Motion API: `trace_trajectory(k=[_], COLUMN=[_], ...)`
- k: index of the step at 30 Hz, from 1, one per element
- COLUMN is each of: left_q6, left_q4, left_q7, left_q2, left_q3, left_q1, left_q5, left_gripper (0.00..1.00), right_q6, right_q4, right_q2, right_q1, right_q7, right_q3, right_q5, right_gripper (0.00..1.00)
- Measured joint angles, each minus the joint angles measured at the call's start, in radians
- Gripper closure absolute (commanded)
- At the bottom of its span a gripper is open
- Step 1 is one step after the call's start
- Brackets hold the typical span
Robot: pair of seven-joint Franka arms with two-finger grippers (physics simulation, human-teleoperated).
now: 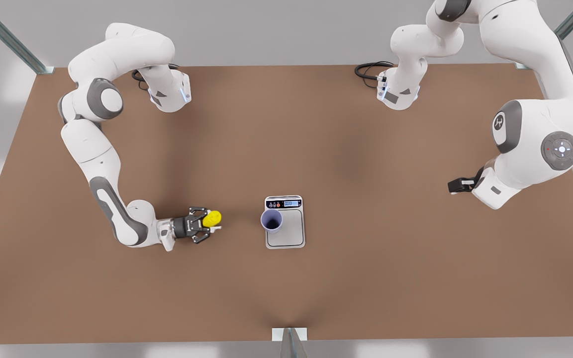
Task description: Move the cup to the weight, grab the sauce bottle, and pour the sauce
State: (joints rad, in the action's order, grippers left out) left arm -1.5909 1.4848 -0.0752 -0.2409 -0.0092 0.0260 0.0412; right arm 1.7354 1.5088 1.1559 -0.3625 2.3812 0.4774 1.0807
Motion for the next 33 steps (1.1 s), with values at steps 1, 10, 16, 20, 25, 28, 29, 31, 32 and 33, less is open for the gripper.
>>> trace_trajectory(k=[1, 10, 16, 20, 25, 28, 29, 31, 32, 33], left_q6=[0.0, 0.0, 0.0, 0.0, 0.0, 0.0, 0.0, 0.0, 0.001, 0.0], left_q4=[0.0, 0.0, -0.001, 0.0, 0.0, -0.001, -0.001, -0.001, 0.0, 0.0], left_q7=[0.0, -0.026, -0.028, -0.034, -0.035, -0.035, -0.035, -0.035, -0.035, -0.035], left_q2=[0.0, 0.0, 0.0, 0.0, 0.0, 0.0, 0.0, 0.0, 0.0, 0.0], left_q3=[0.0, -0.024, -0.026, -0.026, -0.028, -0.028, -0.028, -0.028, -0.028, -0.028], left_q1=[0.0, -0.002, -0.001, 0.0, 0.0, 0.0, 0.0, 0.0, 0.0, 0.0], left_q5=[0.0, 0.0, 0.001, 0.002, 0.002, 0.002, 0.002, 0.002, 0.002, 0.002], left_gripper=[0.0, 0.0, 0.0, 0.0, 0.0, 0.0, 0.0, 0.0, 0.0, 0.0], right_q6=[0.001, 0.0, -0.002, -0.007, -0.011, -0.009, -0.008, -0.008, -0.007, -0.008], right_q4=[0.0, 0.004, 0.007, 0.006, 0.004, 0.005, 0.005, 0.005, 0.005, 0.005], right_q2=[-0.001, -0.007, -0.009, -0.009, -0.01, -0.01, -0.012, -0.012, -0.012, -0.012], right_q1=[-0.001, -0.03, -0.052, -0.064, -0.065, -0.072, -0.074, -0.081, -0.082, -0.082], right_q7=[0.001, -0.011, -0.022, -0.03, -0.028, -0.027, -0.027, -0.025, -0.025, -0.024], right_q3=[-0.002, -0.005, -0.005, -0.005, -0.005, -0.005, -0.005, -0.005, -0.005, -0.005], right_q5=[0.001, -0.017, -0.052, -0.082, -0.09, -0.1, -0.101, -0.116, -0.116, -0.117], right_gripper=[0.57, 0.54, 0.41, 0.34, 0.58, 0.58, 0.58, 0.57, 0.57, 0.57])
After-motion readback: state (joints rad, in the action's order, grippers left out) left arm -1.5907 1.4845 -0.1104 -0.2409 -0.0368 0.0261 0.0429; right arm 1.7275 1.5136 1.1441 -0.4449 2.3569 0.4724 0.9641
